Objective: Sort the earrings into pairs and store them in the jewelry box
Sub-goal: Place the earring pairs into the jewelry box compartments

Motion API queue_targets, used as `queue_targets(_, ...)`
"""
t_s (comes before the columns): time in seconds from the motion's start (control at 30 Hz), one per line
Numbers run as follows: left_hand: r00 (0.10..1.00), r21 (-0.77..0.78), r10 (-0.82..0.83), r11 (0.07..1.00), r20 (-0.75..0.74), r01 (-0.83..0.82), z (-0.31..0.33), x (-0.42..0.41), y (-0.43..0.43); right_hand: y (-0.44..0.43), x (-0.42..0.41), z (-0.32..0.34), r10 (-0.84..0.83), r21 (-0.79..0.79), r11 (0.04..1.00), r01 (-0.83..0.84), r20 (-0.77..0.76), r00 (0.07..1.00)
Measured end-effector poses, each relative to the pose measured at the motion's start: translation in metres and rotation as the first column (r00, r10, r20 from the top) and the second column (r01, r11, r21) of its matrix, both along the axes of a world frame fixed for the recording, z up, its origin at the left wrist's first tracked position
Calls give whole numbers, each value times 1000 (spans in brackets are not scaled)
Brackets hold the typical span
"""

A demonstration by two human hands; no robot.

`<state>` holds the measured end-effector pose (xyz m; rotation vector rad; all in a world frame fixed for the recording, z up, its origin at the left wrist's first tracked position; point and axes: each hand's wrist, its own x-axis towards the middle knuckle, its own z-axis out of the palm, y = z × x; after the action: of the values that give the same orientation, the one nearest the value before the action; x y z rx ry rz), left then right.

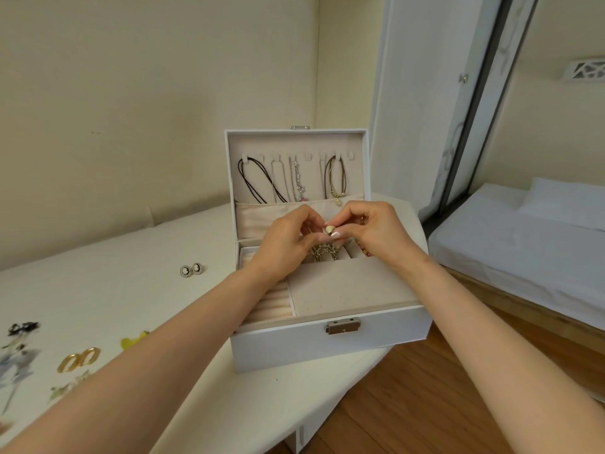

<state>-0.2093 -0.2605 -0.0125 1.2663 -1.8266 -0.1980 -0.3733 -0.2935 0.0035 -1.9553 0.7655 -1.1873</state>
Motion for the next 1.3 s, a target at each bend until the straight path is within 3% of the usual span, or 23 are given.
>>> queue_targets(0.43,999,-5,44,999,-17,-44,1,-2,3,5,-1,4,-62,2,998,62,-70,996)
queue_targets(0.57,999,15,52,999,8,-52,-2,0,0,-3,-6,1,-204,-41,979,200,-215,955)
queue_targets(0.7,997,1,74,997,7,-74,-3,1,-1,-12,-9,-4,-239,-78,971,227,-378,895)
queue_targets(1.3,996,-8,92,996,-1,-92,-2,2,-4,-8,-11,-2,-190,-40,980,194,-465,865)
